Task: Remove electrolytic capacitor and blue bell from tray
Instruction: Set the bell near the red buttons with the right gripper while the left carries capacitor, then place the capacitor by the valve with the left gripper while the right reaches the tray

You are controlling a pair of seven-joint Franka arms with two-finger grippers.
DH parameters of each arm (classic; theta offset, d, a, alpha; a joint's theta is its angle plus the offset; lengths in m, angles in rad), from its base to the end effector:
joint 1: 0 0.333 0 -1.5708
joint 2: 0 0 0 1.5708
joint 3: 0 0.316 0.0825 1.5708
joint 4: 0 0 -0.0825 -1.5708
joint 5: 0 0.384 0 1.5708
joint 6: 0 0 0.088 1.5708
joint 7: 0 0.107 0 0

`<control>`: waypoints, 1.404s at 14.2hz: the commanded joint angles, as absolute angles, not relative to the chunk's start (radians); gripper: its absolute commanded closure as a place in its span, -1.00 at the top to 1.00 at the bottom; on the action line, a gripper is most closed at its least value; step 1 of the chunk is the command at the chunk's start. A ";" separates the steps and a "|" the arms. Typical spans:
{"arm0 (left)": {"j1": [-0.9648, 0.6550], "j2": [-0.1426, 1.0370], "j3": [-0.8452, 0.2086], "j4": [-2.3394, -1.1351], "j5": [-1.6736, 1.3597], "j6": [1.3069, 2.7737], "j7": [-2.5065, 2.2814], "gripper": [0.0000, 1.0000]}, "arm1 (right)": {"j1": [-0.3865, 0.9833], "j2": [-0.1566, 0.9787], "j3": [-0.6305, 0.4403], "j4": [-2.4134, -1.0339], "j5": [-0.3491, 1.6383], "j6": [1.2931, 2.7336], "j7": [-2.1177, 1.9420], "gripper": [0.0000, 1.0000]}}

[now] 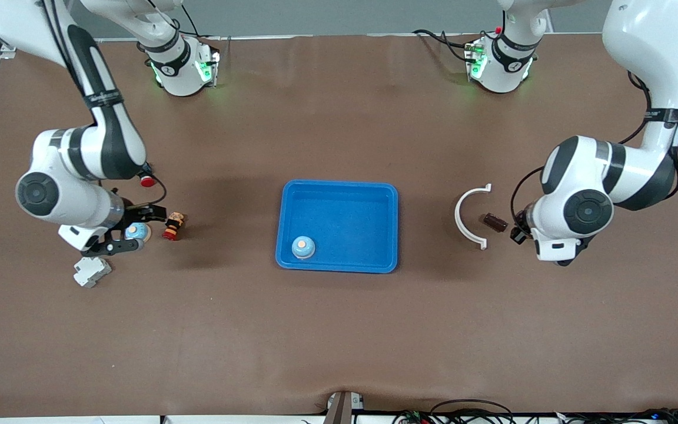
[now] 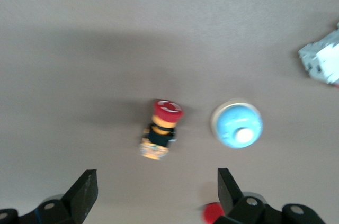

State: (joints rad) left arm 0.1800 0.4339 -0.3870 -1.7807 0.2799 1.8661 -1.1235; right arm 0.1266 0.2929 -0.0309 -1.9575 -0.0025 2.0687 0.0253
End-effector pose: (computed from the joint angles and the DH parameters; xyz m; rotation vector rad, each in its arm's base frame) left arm 0.6069 -0.0893 0.3067 -2.6426 -1.1171 0.2701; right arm 0.5852 0.0567 0.3135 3.1048 0.1123 -0.2813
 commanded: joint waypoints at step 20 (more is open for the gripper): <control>0.448 0.575 -0.380 -1.859 0.371 2.269 -0.884 1.00 | 0.584 0.670 -0.035 -1.407 0.060 2.143 0.563 1.00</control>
State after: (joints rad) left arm 0.4441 0.5816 -0.3774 -1.8675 0.3517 2.2648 -0.8673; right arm 0.5660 0.6240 -0.0251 -1.4648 0.0536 2.1166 0.5802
